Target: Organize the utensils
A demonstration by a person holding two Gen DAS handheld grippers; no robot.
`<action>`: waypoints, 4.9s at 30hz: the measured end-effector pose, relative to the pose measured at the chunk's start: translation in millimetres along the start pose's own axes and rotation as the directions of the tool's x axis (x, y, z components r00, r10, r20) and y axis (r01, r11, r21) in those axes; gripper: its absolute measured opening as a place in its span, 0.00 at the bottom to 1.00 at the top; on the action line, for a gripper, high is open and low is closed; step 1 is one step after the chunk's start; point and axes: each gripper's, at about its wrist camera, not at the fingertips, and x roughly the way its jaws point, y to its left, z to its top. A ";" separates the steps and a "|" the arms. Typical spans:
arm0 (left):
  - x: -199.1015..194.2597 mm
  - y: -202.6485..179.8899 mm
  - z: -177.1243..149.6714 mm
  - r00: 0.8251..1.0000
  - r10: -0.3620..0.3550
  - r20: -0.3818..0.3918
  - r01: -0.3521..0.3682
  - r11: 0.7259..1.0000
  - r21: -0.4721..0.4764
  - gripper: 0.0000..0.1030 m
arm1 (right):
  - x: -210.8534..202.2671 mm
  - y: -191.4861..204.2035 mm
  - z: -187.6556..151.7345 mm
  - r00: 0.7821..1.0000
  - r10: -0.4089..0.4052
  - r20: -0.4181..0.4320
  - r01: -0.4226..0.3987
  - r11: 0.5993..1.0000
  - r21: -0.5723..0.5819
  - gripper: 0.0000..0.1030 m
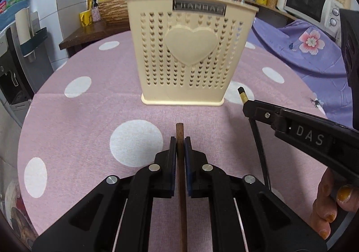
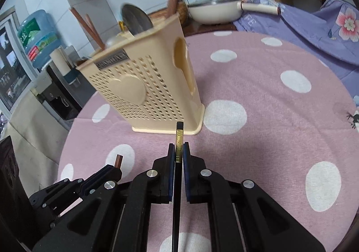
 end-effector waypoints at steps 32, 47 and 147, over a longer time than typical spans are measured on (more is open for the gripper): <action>-162.5 19.8 49.2 0.928 -0.039 0.372 0.063 0.997 -0.053 0.07 | -144.7 56.6 48.0 0.931 0.231 0.284 -0.153 0.950 -0.271 0.07; -219.6 20.8 182.0 0.863 -0.035 0.504 0.046 0.999 -0.010 0.07 | -179.0 73.5 154.6 0.910 0.223 0.350 -0.123 0.950 -0.287 0.07; -206.5 14.3 -164.7 0.816 0.201 0.541 -0.142 0.978 -0.150 0.94 | -190.4 19.4 -176.3 0.816 0.055 0.575 0.179 0.923 -0.341 0.94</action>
